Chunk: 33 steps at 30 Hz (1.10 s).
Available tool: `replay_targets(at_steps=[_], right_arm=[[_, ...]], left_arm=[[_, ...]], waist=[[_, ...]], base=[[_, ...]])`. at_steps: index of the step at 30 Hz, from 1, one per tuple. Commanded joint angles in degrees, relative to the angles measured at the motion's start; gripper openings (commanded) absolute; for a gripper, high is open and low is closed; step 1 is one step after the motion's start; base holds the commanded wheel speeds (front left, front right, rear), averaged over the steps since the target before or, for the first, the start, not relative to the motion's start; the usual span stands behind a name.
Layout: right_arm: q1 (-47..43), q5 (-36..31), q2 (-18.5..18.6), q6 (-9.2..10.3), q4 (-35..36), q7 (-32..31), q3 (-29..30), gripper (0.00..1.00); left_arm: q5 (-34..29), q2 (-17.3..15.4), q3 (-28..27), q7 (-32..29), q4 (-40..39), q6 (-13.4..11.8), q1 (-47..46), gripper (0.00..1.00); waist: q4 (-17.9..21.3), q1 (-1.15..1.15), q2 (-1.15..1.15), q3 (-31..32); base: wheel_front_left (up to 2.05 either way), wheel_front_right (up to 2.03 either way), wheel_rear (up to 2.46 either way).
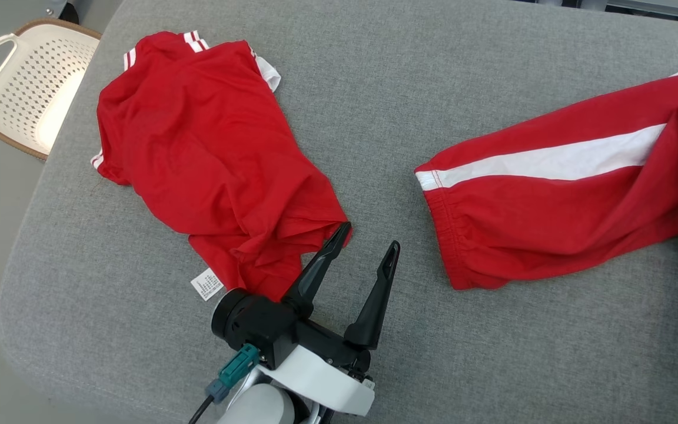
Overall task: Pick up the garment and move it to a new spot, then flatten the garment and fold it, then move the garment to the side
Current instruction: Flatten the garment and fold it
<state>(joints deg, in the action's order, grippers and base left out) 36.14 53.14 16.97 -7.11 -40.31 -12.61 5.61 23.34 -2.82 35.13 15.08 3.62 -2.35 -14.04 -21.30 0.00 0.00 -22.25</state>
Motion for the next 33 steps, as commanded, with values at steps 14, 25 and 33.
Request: replay_targets(at_steps=[14,25,33], right_arm=[[-3.23,1.76,-3.99,-0.31,-2.45,7.43,-1.30,0.00],[-9.24,4.02,-1.29,-0.26,2.06,12.20,-2.46,0.00],[-11.81,3.85,-0.28,-0.38,1.62,15.49,-0.71,0.00]], left_arm=[[-0.19,-0.17,-0.92,0.12,0.35,-0.29,-0.34,1.00],[-0.72,-0.18,-3.74,0.12,1.06,0.31,1.05,1.00],[-1.06,-0.17,-5.09,0.12,1.56,0.83,2.18,1.00]], waist=[[1.90,0.00,0.00,1.98],[7.37,0.00,0.00,5.64],[9.77,0.00,0.00,9.13]], base=[[0.00,0.00,0.00],[0.00,0.00,0.00],[0.00,0.00,0.00]])
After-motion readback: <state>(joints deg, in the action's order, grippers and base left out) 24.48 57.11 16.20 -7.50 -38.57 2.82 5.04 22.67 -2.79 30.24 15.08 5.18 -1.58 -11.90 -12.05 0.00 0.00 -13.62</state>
